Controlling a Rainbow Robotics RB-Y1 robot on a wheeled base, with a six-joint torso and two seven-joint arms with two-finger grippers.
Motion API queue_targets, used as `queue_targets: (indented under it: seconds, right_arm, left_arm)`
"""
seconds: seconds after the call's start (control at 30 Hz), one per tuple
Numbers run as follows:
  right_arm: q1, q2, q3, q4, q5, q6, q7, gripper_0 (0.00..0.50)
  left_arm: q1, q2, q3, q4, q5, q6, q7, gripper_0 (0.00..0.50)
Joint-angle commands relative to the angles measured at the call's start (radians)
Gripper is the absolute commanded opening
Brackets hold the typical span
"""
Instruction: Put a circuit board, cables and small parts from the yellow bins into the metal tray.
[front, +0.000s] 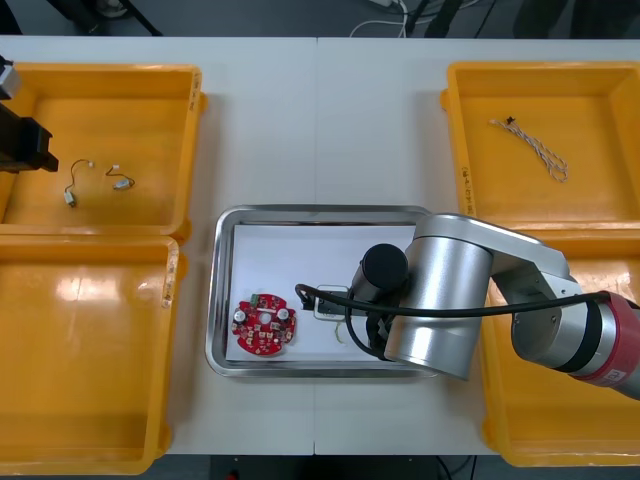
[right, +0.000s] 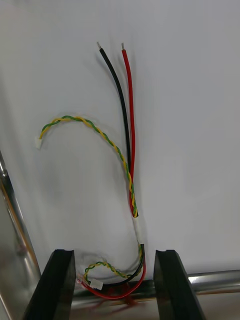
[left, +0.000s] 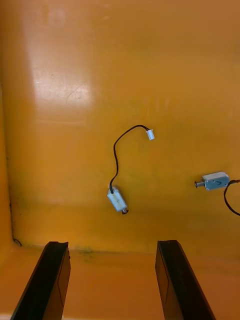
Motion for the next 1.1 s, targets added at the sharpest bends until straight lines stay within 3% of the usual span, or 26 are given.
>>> queue_targets:
  seconds: [0.03,0.53,0.87,1.1]
  right_arm:
    - [0.002,0.020,0.008,-0.008,0.014,-0.008,0.023,0.500]
    - [0.002,0.020,-0.104,-0.041,0.009,0.065,0.010,0.500]
    - [-0.004,0.015,-0.347,-0.083,-0.143,0.266,-0.006,0.500]
    - [-0.030,0.006,-0.525,-0.084,-0.226,0.268,-0.021,0.500]
  left_arm:
    - [-0.052,0.039,0.026,0.037,0.015,-0.060,-0.078,0.500]
    - [-0.050,0.014,-0.008,0.156,0.052,-0.188,-0.123,0.500]
    - [-0.049,0.001,-0.077,0.225,0.085,-0.257,-0.123,0.500]
    - [-0.049,-0.018,-0.115,0.255,0.081,-0.309,-0.116,0.500]
